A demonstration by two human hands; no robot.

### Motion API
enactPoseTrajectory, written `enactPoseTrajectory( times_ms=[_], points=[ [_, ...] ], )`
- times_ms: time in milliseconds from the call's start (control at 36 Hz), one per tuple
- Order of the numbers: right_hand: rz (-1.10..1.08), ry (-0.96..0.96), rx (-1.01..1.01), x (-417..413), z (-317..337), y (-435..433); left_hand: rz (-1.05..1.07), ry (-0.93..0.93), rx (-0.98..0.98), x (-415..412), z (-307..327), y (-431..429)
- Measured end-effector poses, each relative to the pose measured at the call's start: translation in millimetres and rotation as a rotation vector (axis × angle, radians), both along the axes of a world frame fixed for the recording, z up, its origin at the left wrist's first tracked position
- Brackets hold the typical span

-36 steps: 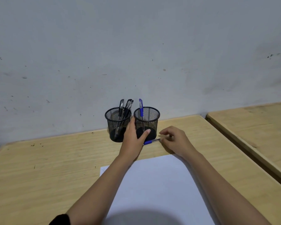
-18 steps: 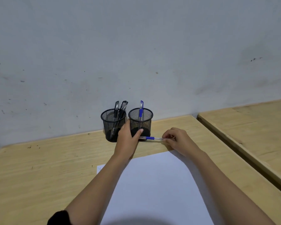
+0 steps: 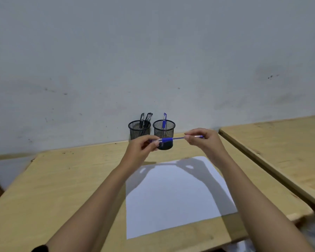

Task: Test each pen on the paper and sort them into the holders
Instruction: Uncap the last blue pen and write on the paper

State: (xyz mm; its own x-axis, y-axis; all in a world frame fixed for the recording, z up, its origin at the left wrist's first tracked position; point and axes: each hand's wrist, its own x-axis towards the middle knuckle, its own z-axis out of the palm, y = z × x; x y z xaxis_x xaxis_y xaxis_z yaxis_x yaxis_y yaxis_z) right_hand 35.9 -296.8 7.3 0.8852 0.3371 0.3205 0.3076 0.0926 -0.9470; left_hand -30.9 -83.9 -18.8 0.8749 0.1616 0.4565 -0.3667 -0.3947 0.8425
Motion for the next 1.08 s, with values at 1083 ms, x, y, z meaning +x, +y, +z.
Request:
enactPoseTrajectory(
  times_ms=[1083],
  points=[
    [0.056,0.317,0.189,-25,-58,79,0.361,0.235,0.053,-60,-59,95]
  ],
)
